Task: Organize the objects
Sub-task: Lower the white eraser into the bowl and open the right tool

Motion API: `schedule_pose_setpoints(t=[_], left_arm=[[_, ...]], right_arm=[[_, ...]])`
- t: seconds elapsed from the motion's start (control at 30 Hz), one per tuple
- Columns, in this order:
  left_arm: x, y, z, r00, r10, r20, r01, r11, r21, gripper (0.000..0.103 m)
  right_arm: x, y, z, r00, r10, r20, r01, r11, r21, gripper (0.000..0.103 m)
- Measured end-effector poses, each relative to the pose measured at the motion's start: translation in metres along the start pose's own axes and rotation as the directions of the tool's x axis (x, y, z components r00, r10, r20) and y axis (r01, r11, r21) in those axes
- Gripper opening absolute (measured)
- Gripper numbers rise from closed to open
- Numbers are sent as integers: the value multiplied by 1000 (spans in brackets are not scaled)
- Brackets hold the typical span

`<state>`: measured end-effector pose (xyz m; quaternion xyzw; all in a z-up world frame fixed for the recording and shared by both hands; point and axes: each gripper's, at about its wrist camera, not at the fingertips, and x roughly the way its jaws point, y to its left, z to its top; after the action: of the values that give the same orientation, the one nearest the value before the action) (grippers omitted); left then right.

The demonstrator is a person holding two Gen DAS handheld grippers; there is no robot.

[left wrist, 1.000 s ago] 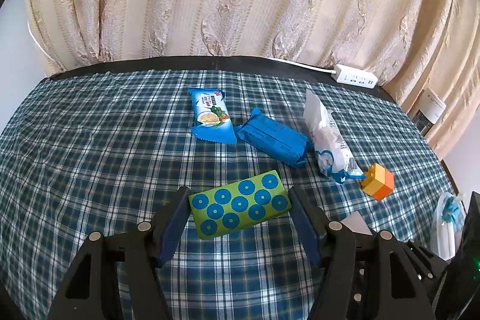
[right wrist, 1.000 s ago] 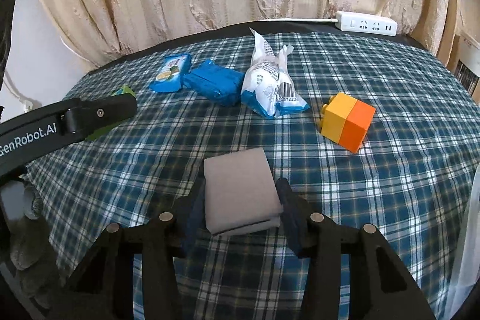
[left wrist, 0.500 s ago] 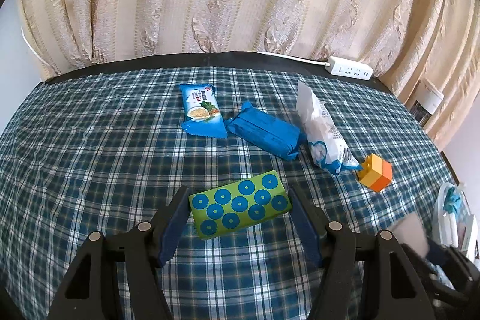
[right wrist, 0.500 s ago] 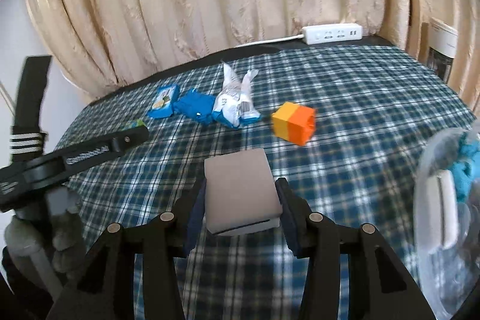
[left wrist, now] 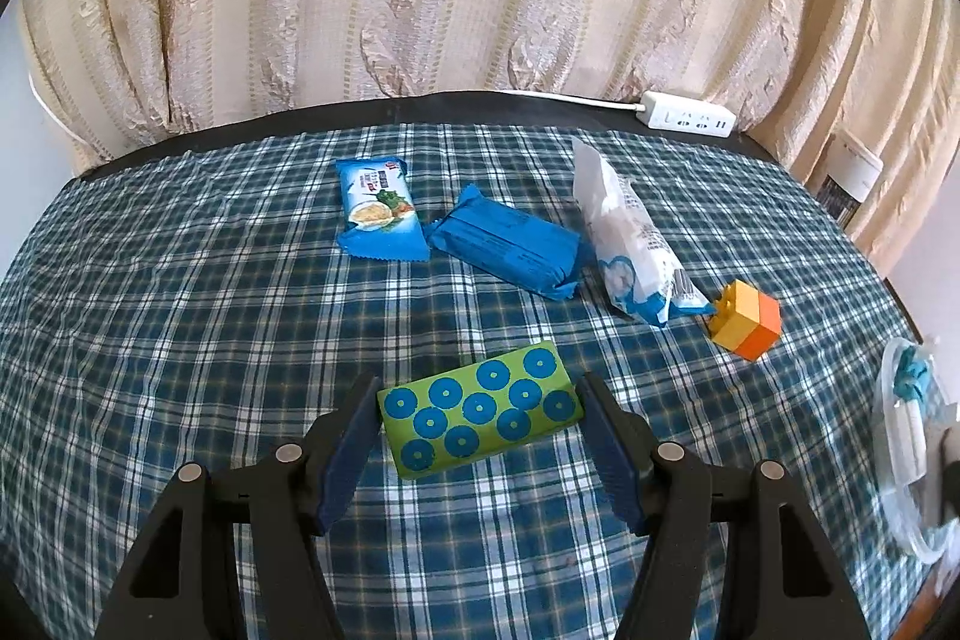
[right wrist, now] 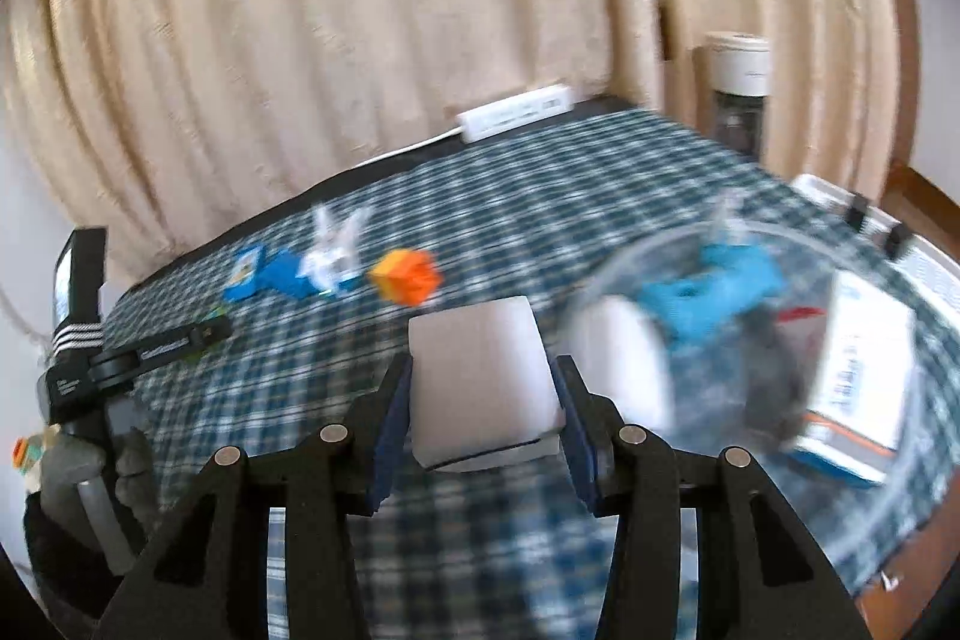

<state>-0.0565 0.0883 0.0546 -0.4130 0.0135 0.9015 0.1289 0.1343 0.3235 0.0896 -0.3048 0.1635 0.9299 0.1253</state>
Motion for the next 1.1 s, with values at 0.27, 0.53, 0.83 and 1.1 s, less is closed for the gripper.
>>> schedule_pose_setpoints(t=[0.27,0.53,0.83,1.1], left_arm=[[1,-11,-3,1000,-4,-3,4,999,36,69],[-3,-18,-4,1000,1,-7,0,999,52,69],[-13,-33,-5,1000,-6,4,5,996,86,69],[-28,-70,-6,998,-53,23,49,986,161,69]], right_arm=[[-10,-47,-5,992,-126,15,125,991,54,48],[-5,-65,-12,987,-158,-5,158,986,49,48],[-13,-70,-13,990,-137,14,136,989,52,63],[-33,-72,-13,991,-118,59,115,992,57,63]])
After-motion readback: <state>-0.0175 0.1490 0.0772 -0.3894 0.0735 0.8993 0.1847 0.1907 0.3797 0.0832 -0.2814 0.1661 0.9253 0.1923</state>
